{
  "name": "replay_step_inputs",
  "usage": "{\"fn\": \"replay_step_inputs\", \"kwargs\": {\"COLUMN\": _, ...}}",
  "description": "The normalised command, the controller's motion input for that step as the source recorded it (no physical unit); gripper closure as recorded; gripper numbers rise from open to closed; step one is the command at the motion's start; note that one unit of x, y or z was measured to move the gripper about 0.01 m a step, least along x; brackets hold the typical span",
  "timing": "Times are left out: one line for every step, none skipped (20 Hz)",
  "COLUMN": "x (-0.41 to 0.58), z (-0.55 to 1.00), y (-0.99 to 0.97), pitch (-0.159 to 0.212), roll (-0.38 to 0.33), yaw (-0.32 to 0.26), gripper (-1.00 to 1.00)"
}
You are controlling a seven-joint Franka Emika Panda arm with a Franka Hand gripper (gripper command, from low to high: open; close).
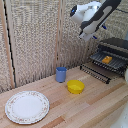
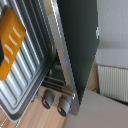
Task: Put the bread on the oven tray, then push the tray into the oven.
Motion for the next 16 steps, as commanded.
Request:
{"fn": "replay_step_inputs", "kwargs": {"x": 0.314, "z": -0.56, "y": 0.32, "pitch": 0.09, "roll": -0.129, "yaw": 0.231, "gripper": -1.0}}
{"fn": "replay_step_inputs", "kwargs": {"x": 0.329, "z": -0.56, "y": 0.36, "pitch": 0.087, "roll": -0.101, "yaw": 0.235, "gripper": -1.0}}
{"fn": "replay_step_inputs", "kwargs": {"x": 0.354, "z": -0.54, "y": 0.38, "pitch": 0.073, "roll": -0.063, "yaw": 0.244, "gripper": -1.0}}
{"fn": "replay_step_inputs", "kwargs": {"x": 0.366, "z": -0.49, "y": 0.42, "pitch": 0.062, "roll": -0.028, "yaw": 0.244, "gripper": -1.0}}
{"fn": "replay_step_inputs", "kwargs": {"x": 0.377, "z": -0.43, "y": 0.48, "pitch": 0.062, "roll": -0.02, "yaw": 0.231, "gripper": -1.0}}
{"fn": "replay_step_inputs", "kwargs": {"x": 0.366, "z": -0.43, "y": 0.51, "pitch": 0.079, "roll": -0.031, "yaw": 0.219, "gripper": -1.0}}
{"fn": "replay_step_inputs", "kwargs": {"x": 0.349, "z": -0.45, "y": 0.55, "pitch": 0.108, "roll": -0.055, "yaw": 0.195, "gripper": -1.0}}
{"fn": "replay_step_inputs", "kwargs": {"x": 0.334, "z": -0.47, "y": 0.54, "pitch": 0.122, "roll": -0.071, "yaw": 0.185, "gripper": -1.0}}
{"fn": "replay_step_inputs", "kwargs": {"x": 0.223, "z": -0.51, "y": 0.5, "pitch": 0.156, "roll": -0.089, "yaw": 0.152, "gripper": -1.0}}
{"fn": "replay_step_inputs", "kwargs": {"x": 0.08, "z": -0.49, "y": 0.33, "pitch": 0.197, "roll": -0.066, "yaw": 0.135, "gripper": -1.0}}
{"fn": "replay_step_inputs", "kwargs": {"x": 0.0, "z": -0.49, "y": 0.04, "pitch": 0.216, "roll": -0.023, "yaw": 0.129, "gripper": -1.0}}
{"fn": "replay_step_inputs", "kwargs": {"x": 0.049, "z": -0.53, "y": 0.0, "pitch": 0.219, "roll": -0.075, "yaw": 0.084, "gripper": -1.0}}
{"fn": "replay_step_inputs", "kwargs": {"x": 0.0, "z": -0.44, "y": 0.0, "pitch": 0.206, "roll": -0.124, "yaw": 0.069, "gripper": -1.0}}
{"fn": "replay_step_inputs", "kwargs": {"x": -0.074, "z": -0.51, "y": 0.0, "pitch": 0.224, "roll": -0.138, "yaw": 0.0, "gripper": -1.0}}
{"fn": "replay_step_inputs", "kwargs": {"x": -0.166, "z": -0.35, "y": 0.02, "pitch": 0.234, "roll": -0.213, "yaw": -0.009, "gripper": -1.0}}
{"fn": "replay_step_inputs", "kwargs": {"x": -0.209, "z": -0.32, "y": 0.05, "pitch": 0.232, "roll": -0.23, "yaw": -0.029, "gripper": -1.0}}
